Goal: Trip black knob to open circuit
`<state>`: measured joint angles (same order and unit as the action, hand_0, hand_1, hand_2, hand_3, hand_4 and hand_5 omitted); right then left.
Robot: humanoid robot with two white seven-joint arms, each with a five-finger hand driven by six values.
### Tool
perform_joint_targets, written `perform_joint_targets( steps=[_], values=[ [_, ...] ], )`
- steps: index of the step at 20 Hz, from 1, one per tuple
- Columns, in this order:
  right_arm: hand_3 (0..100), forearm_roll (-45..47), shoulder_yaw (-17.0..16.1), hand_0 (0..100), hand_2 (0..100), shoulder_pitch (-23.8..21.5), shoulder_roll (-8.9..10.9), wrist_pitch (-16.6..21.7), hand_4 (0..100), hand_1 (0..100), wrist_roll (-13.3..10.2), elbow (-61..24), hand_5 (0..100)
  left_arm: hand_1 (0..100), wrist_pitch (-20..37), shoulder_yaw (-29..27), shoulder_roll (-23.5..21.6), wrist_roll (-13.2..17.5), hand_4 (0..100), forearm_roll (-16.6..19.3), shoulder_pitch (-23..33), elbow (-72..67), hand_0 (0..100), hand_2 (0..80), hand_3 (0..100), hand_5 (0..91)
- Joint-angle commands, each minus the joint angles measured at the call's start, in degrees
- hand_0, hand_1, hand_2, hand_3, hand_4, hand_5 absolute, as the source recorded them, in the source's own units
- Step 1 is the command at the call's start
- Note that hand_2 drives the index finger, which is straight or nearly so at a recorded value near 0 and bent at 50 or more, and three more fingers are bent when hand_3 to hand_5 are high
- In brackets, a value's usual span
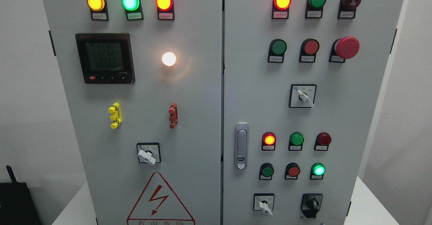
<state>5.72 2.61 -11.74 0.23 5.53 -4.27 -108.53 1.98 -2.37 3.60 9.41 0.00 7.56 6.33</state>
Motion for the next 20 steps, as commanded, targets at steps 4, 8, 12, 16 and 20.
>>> perform_joint_targets(
  steps=[4, 8, 12, 16, 20],
  values=[
    [30, 0.00, 0.46, 0, 0, -6.89, -3.83, 6.23, 20, 0, 1.97, -4.85, 25, 39, 0.30, 0.00, 0.00, -0.01, 0, 1.32, 0.00, 0.00, 12, 0.0, 0, 0.0],
    [7, -0.09, 0.72, 0, 0, -8.30, -3.92, 8.97, 0, 0, 2.60, -4.76, 4, 39, 0.22, 0.00, 0.00, -0.01, 0, 1.32, 0.00, 0.00, 12, 0.0, 0, 0.0],
    [0, -0.18, 0.73, 0, 0, -8.48, -3.92, 8.97, 0, 0, 3.03, -3.88, 0, 39, 0.30, 0.00, 0.00, -0.01, 0, 1.32, 0.00, 0.00, 12, 0.0, 0, 0.0],
    [0, -0.36, 0.73, 0, 0, -8.57, -4.00, 8.97, 0, 0, 4.09, -2.39, 0, 39, 0.30, 0.00, 0.00, -0.01, 0, 1.32, 0.00, 0.00, 12, 0.0, 0, 0.0],
    [0, -0.36, 0.64, 0, 0, -8.39, -4.18, 9.06, 0, 0, 4.18, -0.63, 0, 39, 0.30, 0.00, 0.00, -0.01, 0, 1.32, 0.00, 0.00, 12, 0.0, 0, 0.0]
  ],
)
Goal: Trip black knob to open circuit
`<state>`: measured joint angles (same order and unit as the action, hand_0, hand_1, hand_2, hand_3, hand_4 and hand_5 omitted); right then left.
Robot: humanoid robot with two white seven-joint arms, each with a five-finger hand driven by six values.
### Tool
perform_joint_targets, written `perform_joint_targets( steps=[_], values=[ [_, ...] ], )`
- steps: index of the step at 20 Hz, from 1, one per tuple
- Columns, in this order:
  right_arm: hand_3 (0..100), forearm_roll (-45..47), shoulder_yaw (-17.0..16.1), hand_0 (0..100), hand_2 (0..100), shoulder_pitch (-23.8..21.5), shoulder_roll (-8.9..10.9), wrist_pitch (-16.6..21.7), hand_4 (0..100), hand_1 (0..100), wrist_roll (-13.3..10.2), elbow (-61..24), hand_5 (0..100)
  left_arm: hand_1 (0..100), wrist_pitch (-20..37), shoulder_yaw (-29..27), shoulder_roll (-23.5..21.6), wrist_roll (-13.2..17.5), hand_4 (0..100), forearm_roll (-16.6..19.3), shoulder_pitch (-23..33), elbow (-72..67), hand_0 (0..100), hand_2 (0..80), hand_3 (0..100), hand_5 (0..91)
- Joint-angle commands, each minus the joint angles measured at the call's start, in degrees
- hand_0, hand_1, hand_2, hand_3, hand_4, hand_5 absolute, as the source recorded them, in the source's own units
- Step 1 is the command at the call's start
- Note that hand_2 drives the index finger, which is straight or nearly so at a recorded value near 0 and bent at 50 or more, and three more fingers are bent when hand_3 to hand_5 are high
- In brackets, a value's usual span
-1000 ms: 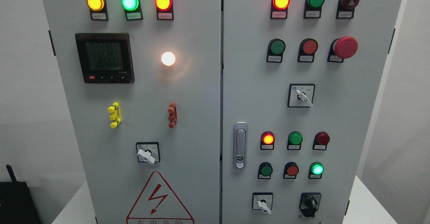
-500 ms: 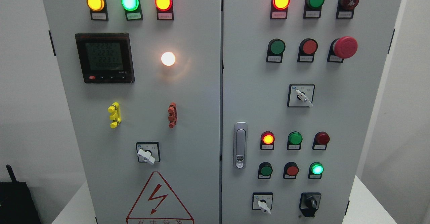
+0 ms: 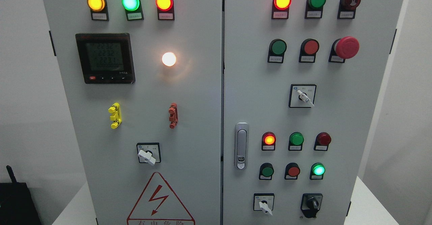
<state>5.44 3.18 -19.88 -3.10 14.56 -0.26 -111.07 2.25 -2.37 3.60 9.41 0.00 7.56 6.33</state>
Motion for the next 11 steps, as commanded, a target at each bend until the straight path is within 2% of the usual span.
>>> perform_joint_targets(
  steps=[1, 11],
  values=[
    [0, -0.08, 0.07, 0, 0, -0.25, -0.85, 0.03, 0, 0, 0.18, 2.26, 0, 39, -0.06, 0.00, 0.00, -0.01, 0, 1.32, 0.00, 0.00, 12, 0.0, 0, 0.0],
    [0, -0.08, -0.11, 0, 0, 0.01, -0.94, 0.29, 0, 0, 0.18, 2.70, 0, 39, -0.06, 0.00, 0.00, -0.01, 0, 1.32, 0.00, 0.00, 12, 0.0, 0, 0.0]
  ],
)
